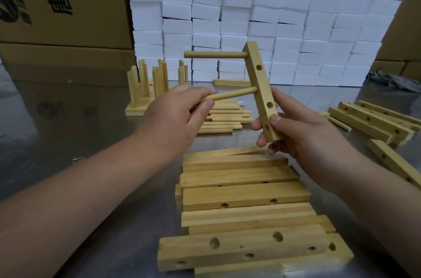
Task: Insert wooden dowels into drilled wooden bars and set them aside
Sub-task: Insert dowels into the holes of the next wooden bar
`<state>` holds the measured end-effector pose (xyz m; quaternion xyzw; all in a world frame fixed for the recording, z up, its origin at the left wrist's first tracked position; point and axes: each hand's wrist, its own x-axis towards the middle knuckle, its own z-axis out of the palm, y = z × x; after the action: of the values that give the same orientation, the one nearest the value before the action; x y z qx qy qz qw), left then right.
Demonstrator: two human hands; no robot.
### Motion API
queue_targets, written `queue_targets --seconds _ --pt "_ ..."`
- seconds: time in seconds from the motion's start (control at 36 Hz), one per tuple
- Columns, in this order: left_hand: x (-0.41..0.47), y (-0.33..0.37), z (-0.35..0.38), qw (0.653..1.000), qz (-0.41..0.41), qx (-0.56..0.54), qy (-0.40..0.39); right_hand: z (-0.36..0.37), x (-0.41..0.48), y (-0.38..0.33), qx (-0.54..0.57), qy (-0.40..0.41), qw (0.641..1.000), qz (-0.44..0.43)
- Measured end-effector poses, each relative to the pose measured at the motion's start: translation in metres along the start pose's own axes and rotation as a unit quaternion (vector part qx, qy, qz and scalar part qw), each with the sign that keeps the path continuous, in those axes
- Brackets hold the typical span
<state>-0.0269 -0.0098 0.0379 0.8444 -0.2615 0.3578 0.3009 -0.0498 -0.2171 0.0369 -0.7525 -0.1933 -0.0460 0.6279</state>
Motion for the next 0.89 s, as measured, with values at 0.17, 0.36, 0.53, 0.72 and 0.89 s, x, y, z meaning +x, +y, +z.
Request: queue_targets --seconds 0.17,0.36,0.53,0.72,0.89 --pt "0.003 0.001 -0.007 0.999 0.012 0.03 0.015 0.002 -0.004 -0.002 -0.031 -0.018 0.999 -0.024" --pt "0.005 -0.001 -0.012 0.995 0.053 0.08 -0.014 0.003 -0.005 -0.004 -0.019 -0.022 0.999 -0.027" --pt "0.004 0.001 -0.011 0.989 0.084 0.113 -0.042 0.004 -0.005 -0.004 -0.016 -0.006 1.0 -0.017" --pt "0.003 0.011 -0.011 0.99 0.09 0.106 -0.039 0.008 -0.006 -0.008 -0.037 -0.002 0.999 -0.021" --pt "0.0 0.02 -0.007 0.987 0.102 0.116 -0.045 0.011 -0.009 -0.009 -0.057 -0.001 0.997 -0.044"
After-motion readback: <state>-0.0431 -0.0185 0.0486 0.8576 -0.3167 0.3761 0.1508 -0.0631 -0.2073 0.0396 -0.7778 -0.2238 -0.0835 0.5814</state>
